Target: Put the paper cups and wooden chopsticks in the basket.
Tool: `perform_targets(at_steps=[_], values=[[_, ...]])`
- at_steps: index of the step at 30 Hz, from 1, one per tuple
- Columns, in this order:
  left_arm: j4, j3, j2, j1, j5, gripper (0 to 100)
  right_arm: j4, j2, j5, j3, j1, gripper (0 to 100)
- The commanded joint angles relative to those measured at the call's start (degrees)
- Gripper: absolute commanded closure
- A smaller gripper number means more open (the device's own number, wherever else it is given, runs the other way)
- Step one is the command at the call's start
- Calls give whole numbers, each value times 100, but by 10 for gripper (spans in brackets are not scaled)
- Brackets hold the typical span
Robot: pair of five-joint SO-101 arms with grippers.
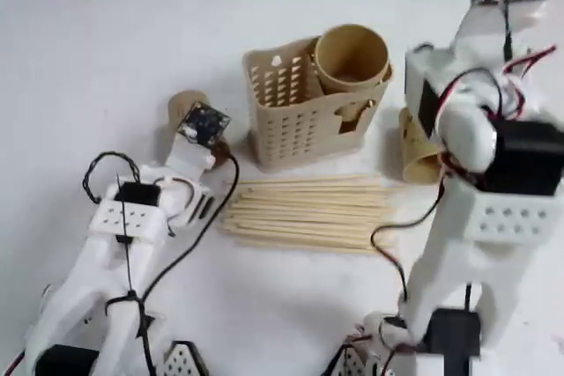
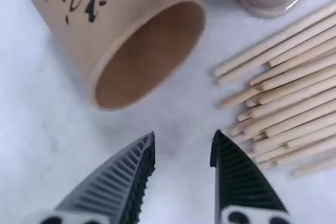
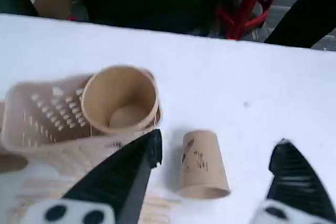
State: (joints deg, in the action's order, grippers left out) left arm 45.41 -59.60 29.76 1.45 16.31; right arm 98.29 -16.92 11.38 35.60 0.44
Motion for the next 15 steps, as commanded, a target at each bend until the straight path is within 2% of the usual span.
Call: perform_targets(at_steps=[1,6,9,11,13,15], values=[[-123,18,57,66,-35,812,13,-725,747,-879,75,673],[-123,18,57,66,-35,812,-259,-1490,2954,-2927,585,671],[-123,18,57,57,-35,812,-804,-1851,4571,-4440,1156,671],[-123,18,57,48,-35,812,-1534,-2062,5433,-5495,1508,670],[-123,18,57,40,-35,812,-2466,-2176,5802,-6470,1771,670],[-123,18,57,57,-35,812,-3442,-2202,5829,-7279,1877,670]])
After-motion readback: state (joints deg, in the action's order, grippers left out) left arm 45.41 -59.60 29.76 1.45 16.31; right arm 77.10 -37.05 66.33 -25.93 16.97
